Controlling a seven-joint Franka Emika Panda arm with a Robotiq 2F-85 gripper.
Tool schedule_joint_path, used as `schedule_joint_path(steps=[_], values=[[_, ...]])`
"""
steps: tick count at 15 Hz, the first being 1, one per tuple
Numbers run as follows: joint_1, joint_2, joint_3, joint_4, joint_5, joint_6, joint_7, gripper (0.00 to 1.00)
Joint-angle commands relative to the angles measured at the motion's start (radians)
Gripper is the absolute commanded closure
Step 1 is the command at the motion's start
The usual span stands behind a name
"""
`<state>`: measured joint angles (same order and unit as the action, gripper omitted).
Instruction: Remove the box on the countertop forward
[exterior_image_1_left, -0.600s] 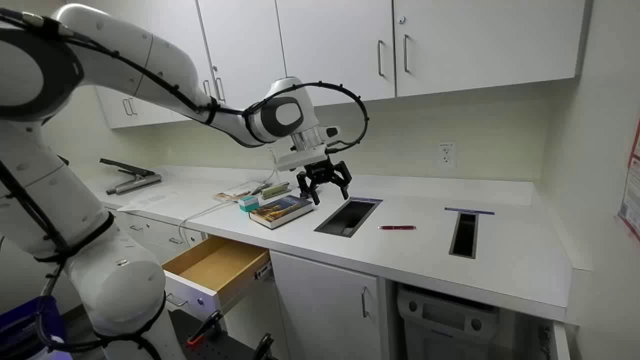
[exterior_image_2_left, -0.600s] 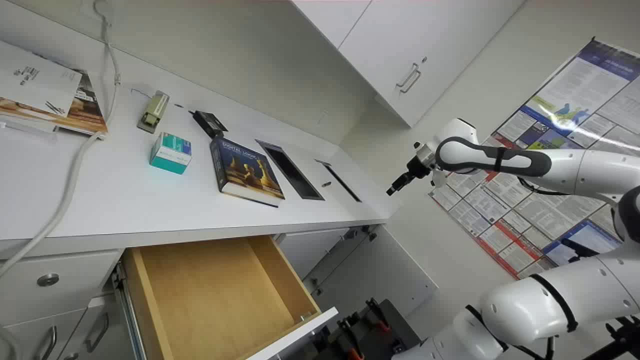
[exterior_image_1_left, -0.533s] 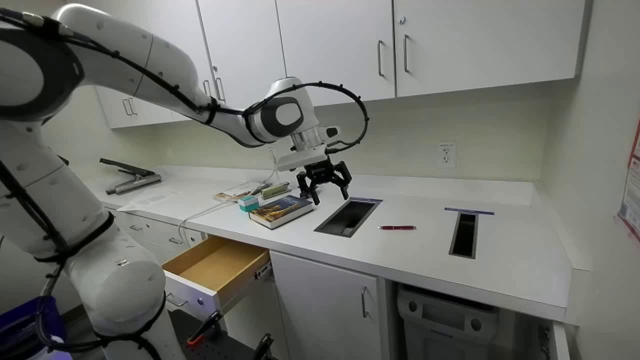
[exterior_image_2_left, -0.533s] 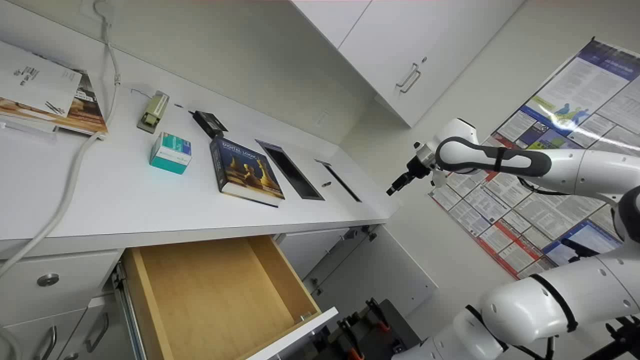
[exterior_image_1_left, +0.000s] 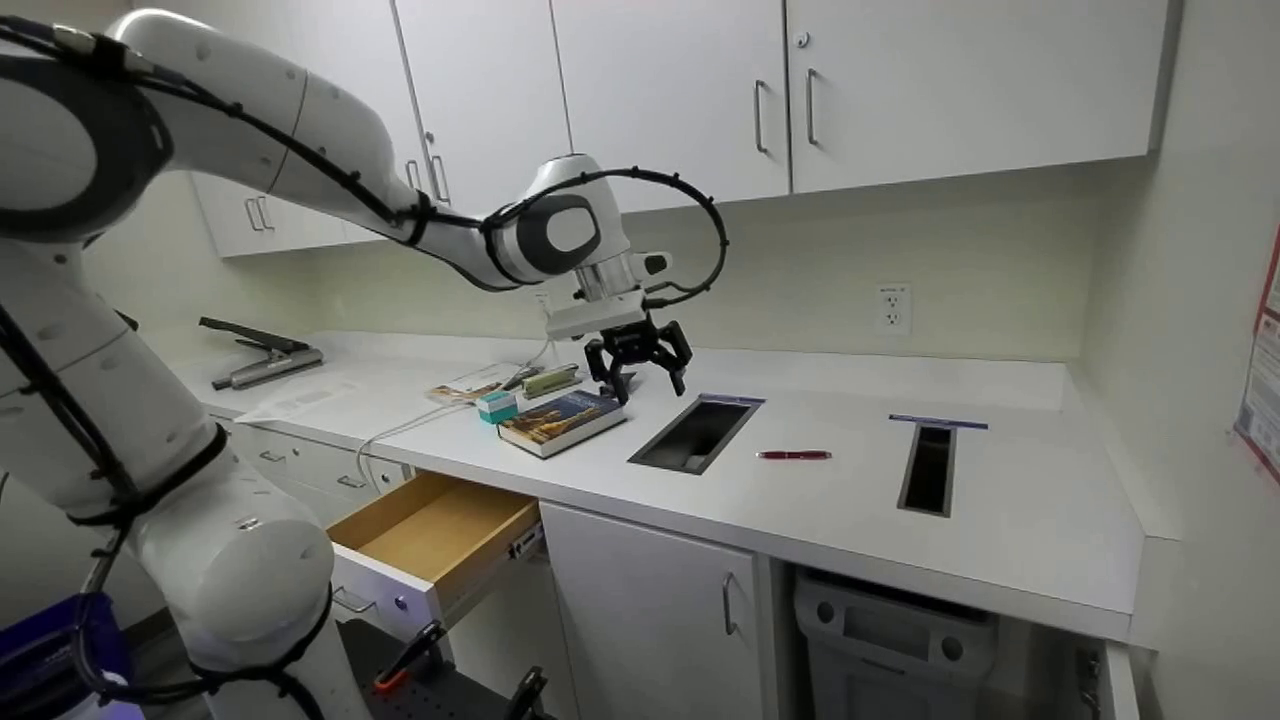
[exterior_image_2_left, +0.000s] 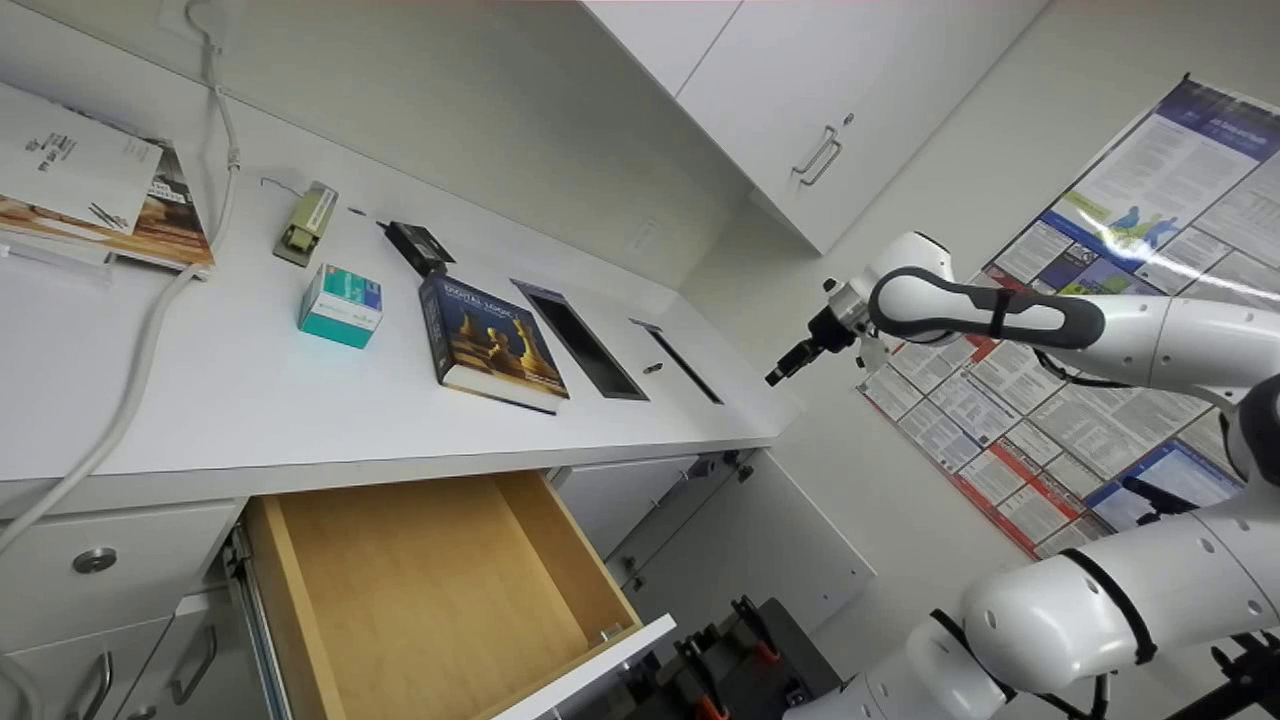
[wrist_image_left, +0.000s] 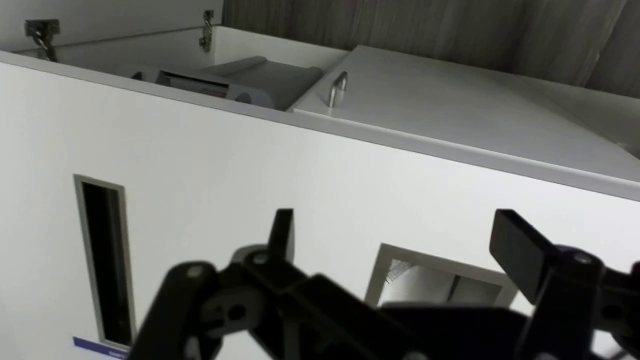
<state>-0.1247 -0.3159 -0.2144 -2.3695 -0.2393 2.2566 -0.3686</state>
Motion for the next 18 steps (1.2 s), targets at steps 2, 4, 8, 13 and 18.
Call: schedule_joint_path(steps=[2,4,8,13,18], values=[[0.099,0.006,0.078,0.014,0.127,0.046,0.023,0.00],[0.152,0.011,0.127,0.030,0.189,0.067,0.045,0.00],[0.248,0.058,0.225,0.076,0.290,0.148,0.100,0.00],[0.322,0.141,0.318,0.135,0.349,0.219,0.158,0.00],[0.315,0.136,0.329,0.121,0.331,0.216,0.169,0.00]])
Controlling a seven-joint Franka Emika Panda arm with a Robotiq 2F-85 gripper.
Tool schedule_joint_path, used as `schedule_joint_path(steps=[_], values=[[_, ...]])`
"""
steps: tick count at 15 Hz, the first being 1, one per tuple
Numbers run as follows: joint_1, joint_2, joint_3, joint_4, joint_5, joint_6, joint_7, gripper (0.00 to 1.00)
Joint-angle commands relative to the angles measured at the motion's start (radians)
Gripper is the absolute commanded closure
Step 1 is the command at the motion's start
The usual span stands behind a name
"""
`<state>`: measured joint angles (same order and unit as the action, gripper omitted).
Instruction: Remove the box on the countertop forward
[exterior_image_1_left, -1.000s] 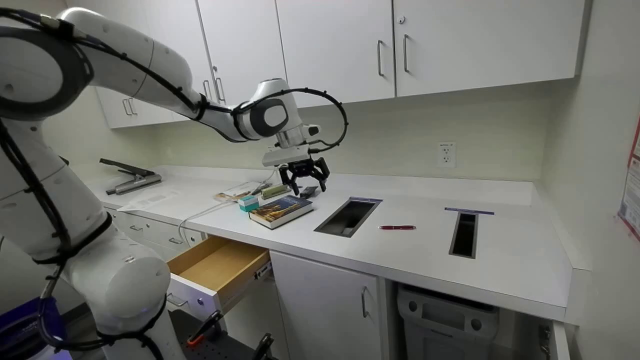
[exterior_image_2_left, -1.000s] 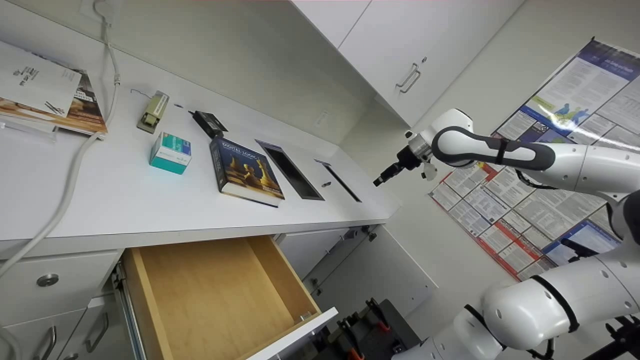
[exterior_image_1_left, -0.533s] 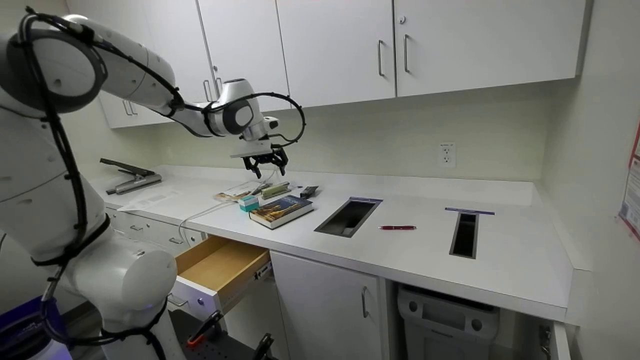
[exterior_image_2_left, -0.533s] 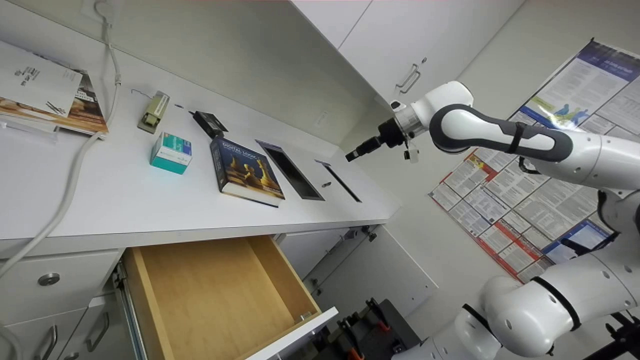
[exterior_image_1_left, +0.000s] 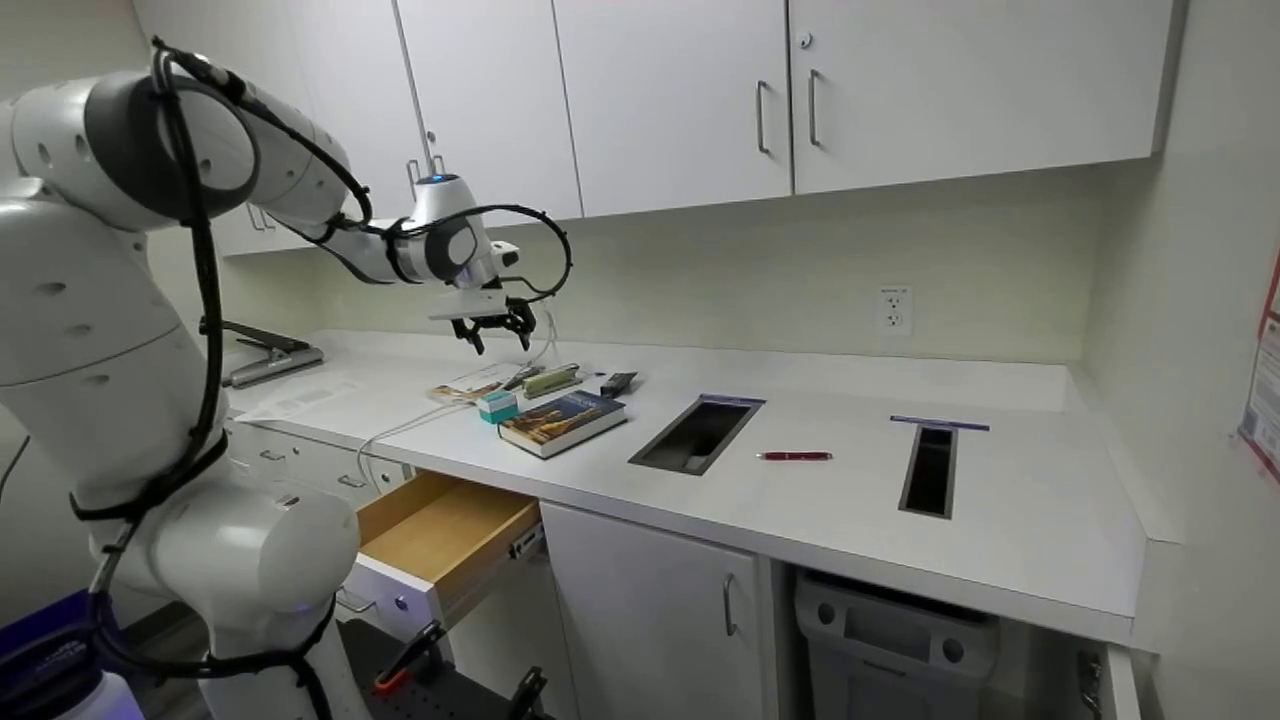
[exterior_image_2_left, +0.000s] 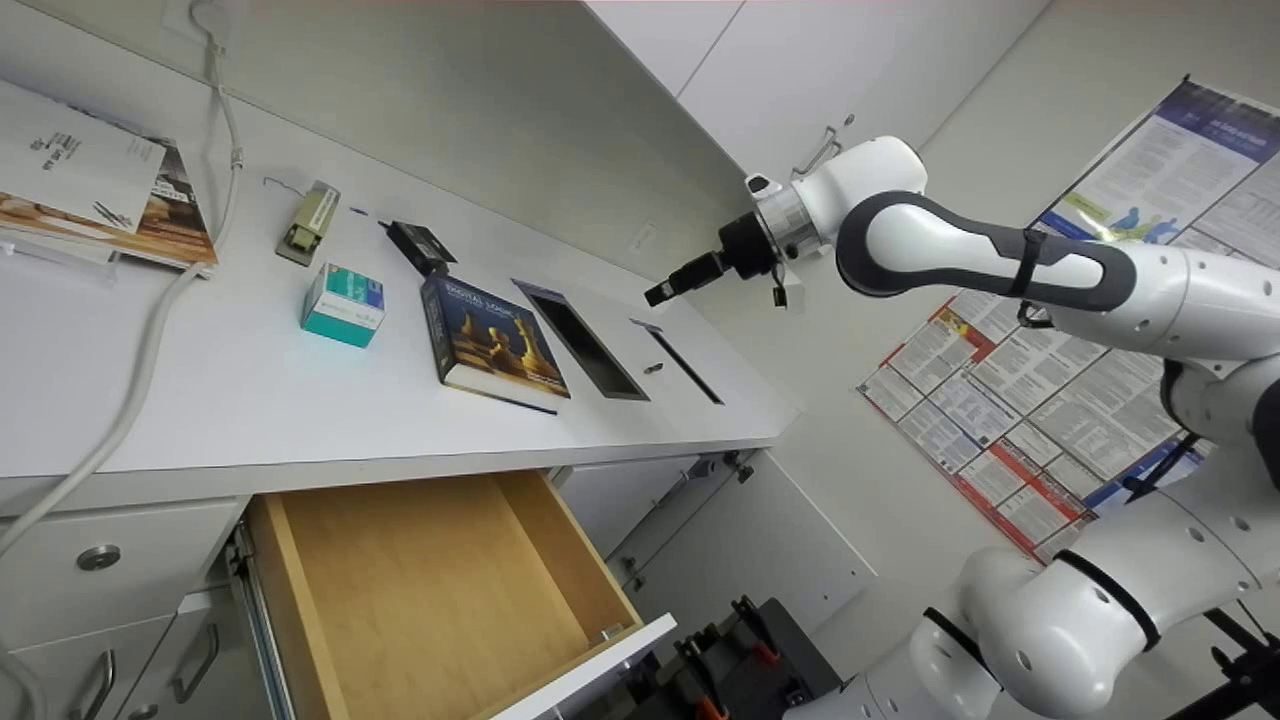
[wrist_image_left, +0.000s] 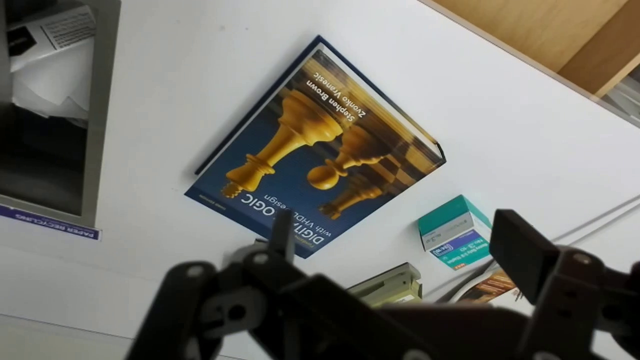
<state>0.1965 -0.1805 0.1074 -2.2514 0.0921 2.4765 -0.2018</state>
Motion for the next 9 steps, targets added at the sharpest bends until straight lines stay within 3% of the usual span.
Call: schedule_joint_path(steps=[1,4,9], values=[[-0.007,0.000,0.006,0.004,-0.001,-0.004,0.002,0.00],[-0.033,0.073,0.041,0.032,-0.063,0.124,0.213,0.00],[-0.008,0.305,0.087,0.258,-0.146,0.101,0.605,0.00]])
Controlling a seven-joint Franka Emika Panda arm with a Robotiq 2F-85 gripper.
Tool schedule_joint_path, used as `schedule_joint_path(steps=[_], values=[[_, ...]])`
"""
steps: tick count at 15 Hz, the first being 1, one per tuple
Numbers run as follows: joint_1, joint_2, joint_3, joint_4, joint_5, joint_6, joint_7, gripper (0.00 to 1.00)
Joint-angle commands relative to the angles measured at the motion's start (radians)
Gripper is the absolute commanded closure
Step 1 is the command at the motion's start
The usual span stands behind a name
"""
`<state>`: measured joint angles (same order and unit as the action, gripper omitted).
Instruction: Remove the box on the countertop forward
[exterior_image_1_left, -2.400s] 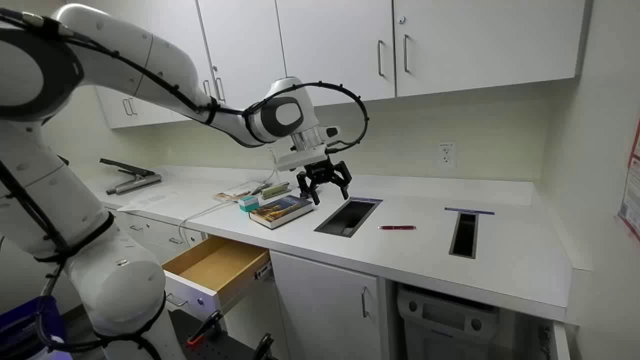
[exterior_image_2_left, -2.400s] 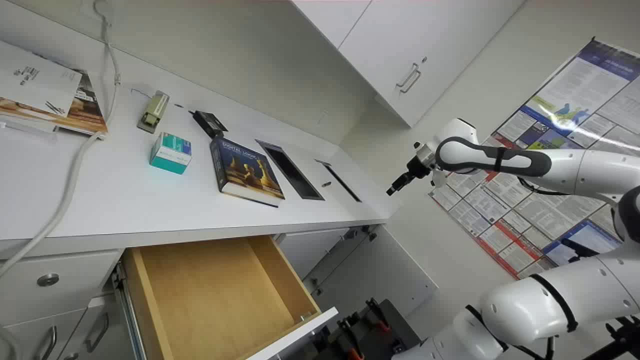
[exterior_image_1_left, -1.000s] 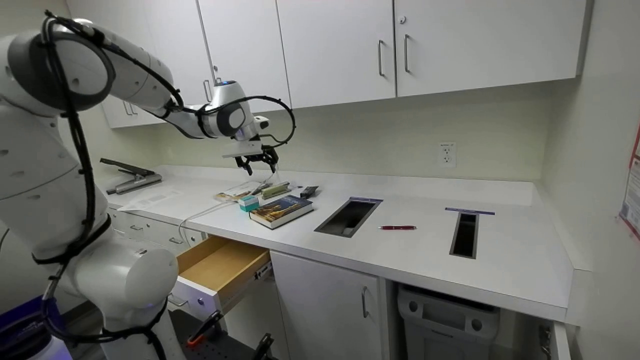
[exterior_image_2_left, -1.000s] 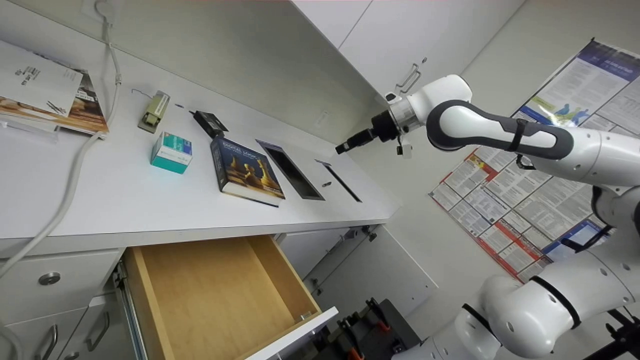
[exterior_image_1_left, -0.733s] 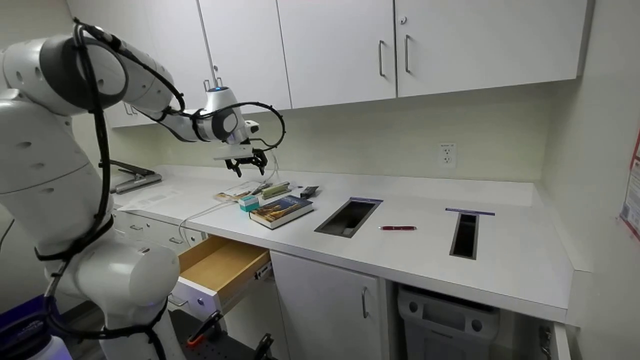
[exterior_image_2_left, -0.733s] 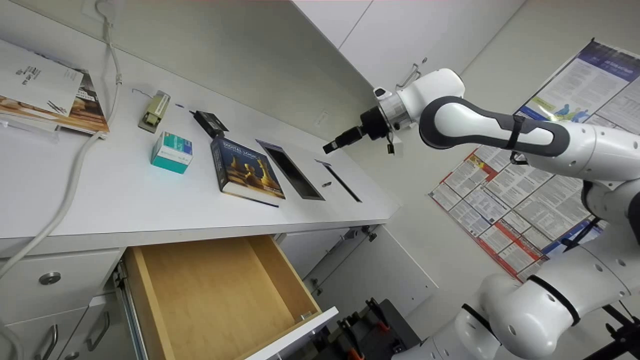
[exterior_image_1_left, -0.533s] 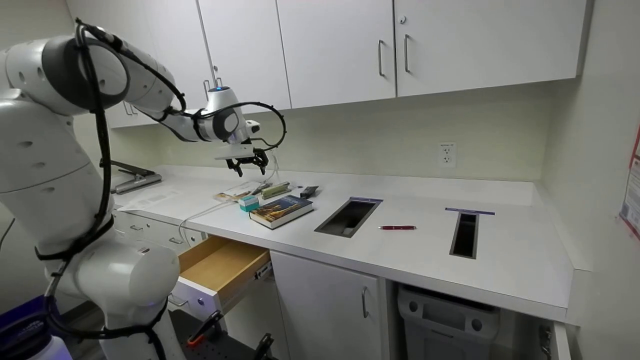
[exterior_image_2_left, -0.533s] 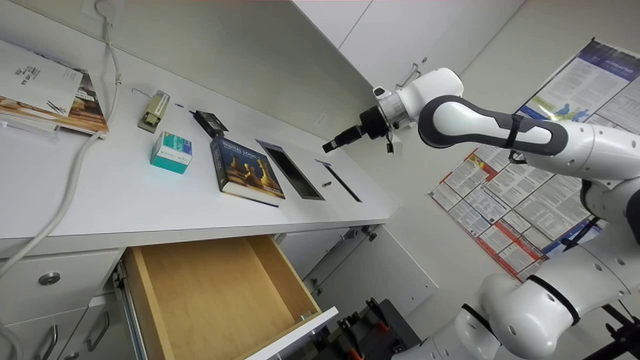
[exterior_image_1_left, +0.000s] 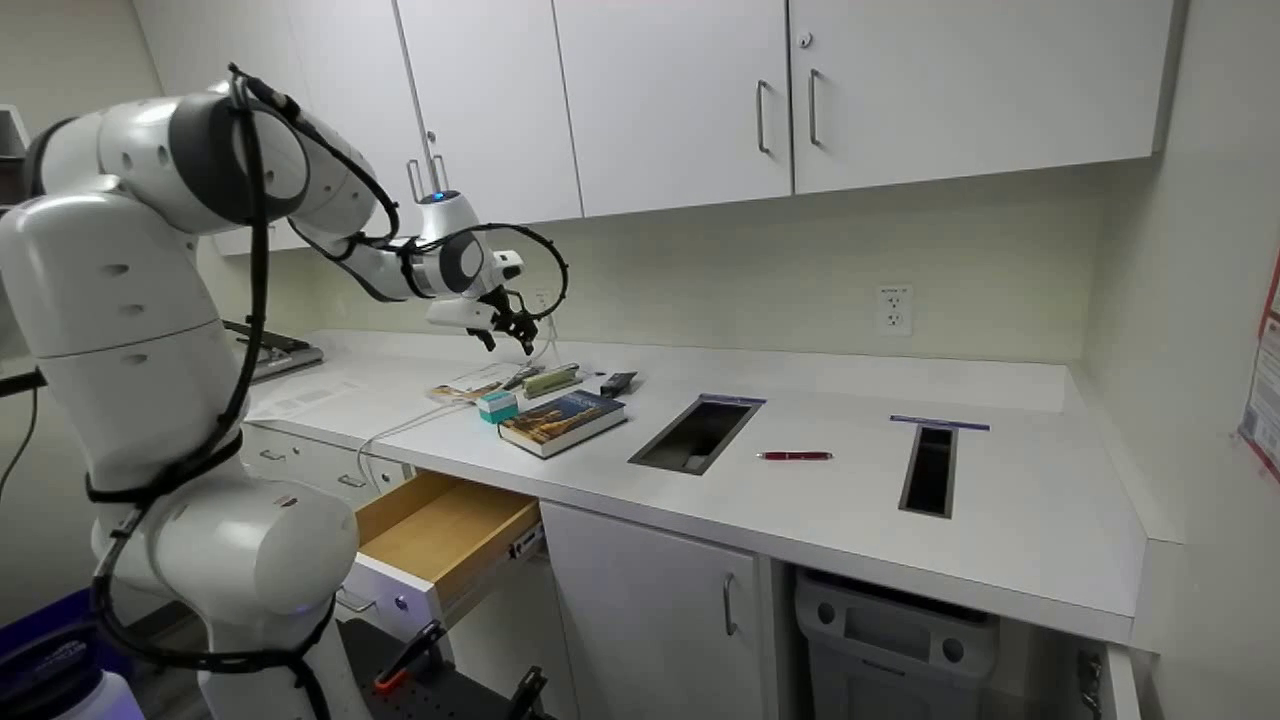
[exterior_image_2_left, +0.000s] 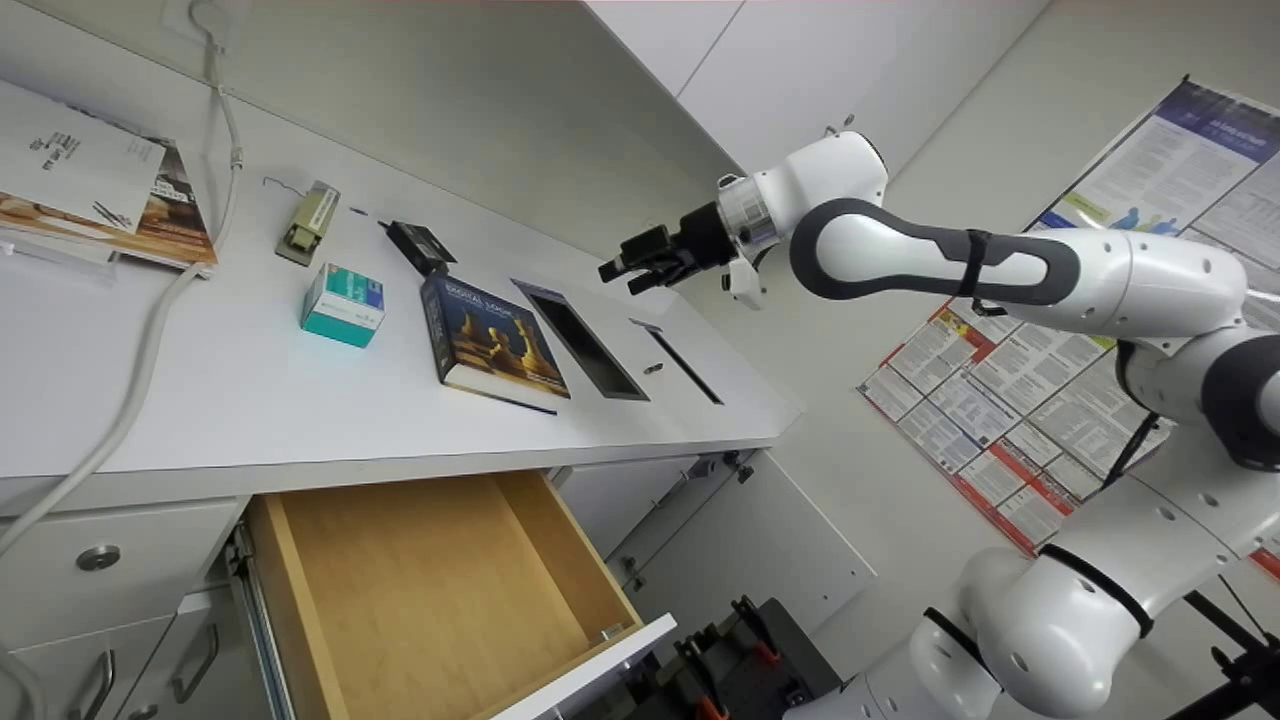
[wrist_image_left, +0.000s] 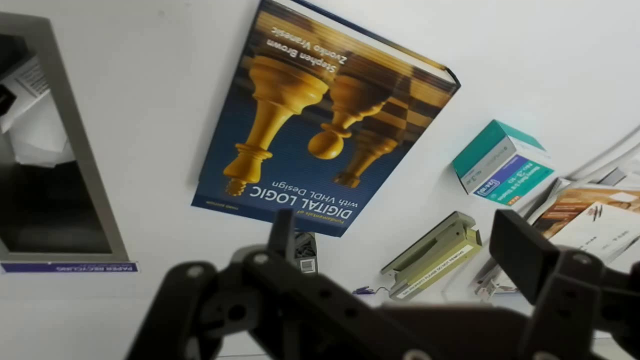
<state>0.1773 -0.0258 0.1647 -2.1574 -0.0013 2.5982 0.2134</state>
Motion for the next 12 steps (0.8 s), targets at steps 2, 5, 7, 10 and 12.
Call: schedule_joint_path(steps=[2,5,7,10,12], values=[[0.050,0.239,0.025,0.274,-0.103,-0.047,0.292,0.00],[0.139,0.377,-0.014,0.451,-0.194,-0.103,0.417,0.00],[0.195,0.465,-0.040,0.562,-0.230,-0.148,0.466,0.00],[0.212,0.454,-0.049,0.529,-0.200,-0.129,0.433,0.00],[0.229,0.486,-0.054,0.556,-0.197,-0.134,0.433,0.00]])
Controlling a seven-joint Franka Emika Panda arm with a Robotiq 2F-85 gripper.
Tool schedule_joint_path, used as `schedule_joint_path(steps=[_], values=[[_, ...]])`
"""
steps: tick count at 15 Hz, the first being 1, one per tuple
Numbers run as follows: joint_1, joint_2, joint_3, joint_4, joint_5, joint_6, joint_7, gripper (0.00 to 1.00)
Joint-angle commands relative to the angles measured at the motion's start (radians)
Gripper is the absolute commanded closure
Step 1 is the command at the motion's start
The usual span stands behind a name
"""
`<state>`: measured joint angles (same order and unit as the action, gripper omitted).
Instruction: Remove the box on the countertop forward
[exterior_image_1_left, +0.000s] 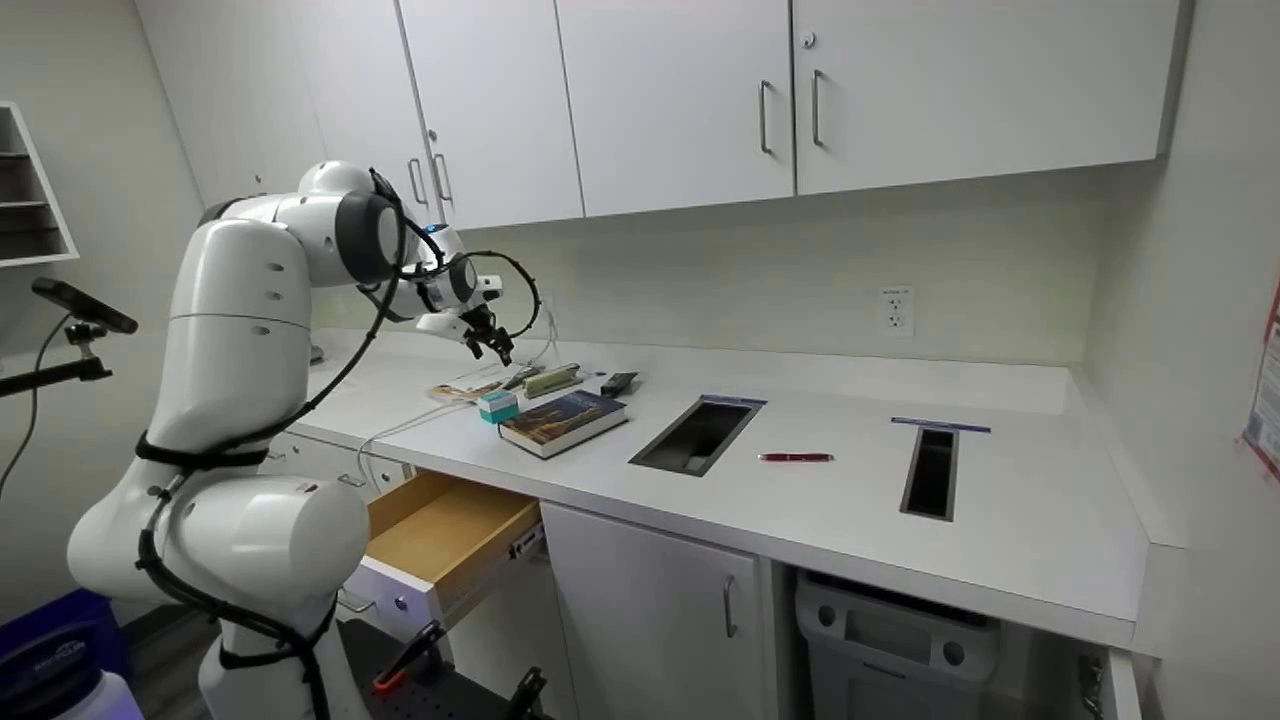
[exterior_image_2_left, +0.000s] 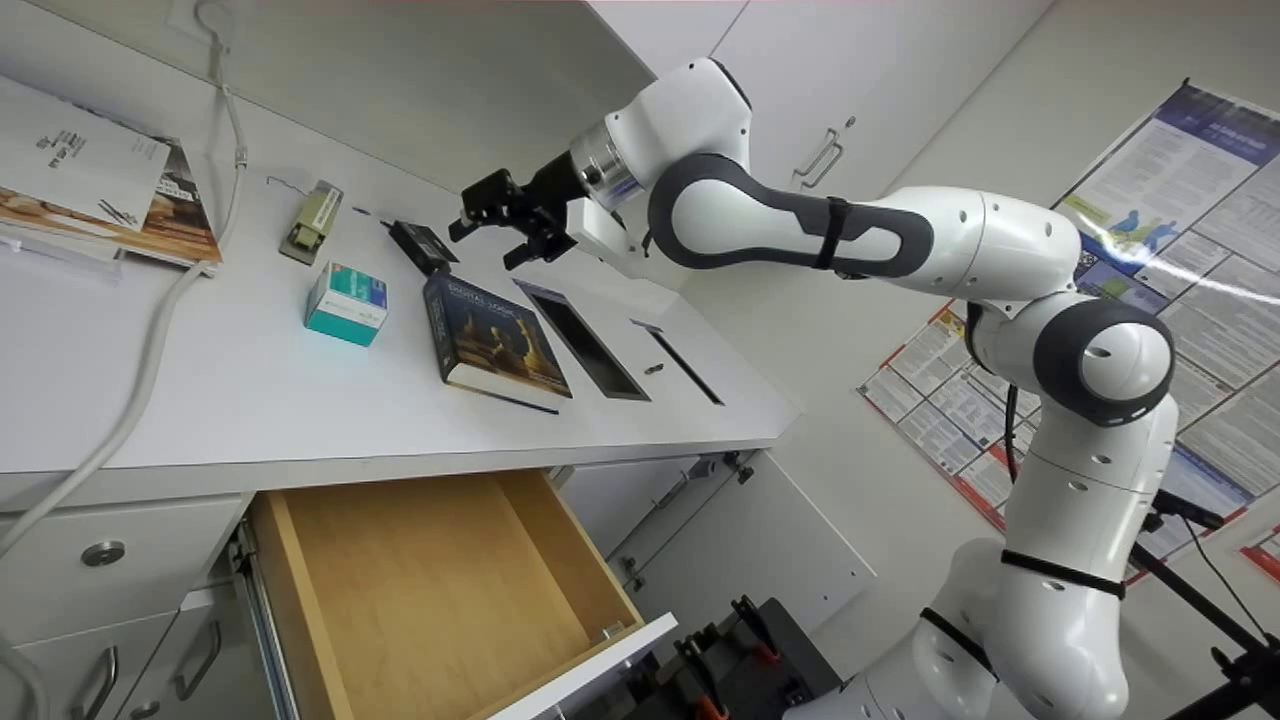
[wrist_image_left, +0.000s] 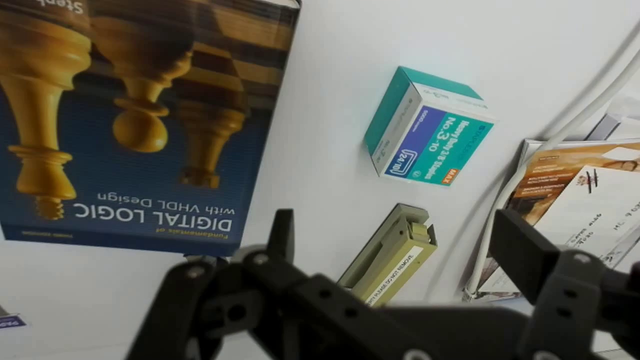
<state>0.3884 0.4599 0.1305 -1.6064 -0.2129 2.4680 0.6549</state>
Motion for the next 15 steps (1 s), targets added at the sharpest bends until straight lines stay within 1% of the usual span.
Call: schedule_joint_path(steps=[1,3,5,6,7,8,9,11,15], values=[[0.018,0.000,-0.020,0.004,0.014,-0.004,-0.008,0.00],[0.013,-0.005,-0.025,0.003,0.013,-0.004,-0.009,0.00],[0.007,0.033,-0.030,0.035,0.030,-0.004,-0.005,0.00],[0.008,0.063,-0.034,0.060,0.033,0.007,-0.004,0.25],[0.013,0.089,-0.040,0.085,0.032,0.005,0.000,0.28],[0.015,0.114,-0.044,0.112,0.035,0.002,-0.002,0.34],[0.020,0.138,-0.053,0.134,0.029,0.010,0.003,0.42],[0.030,0.189,-0.069,0.184,0.024,0.031,0.010,0.60],[0.046,0.286,-0.100,0.273,0.032,0.103,0.013,0.88]])
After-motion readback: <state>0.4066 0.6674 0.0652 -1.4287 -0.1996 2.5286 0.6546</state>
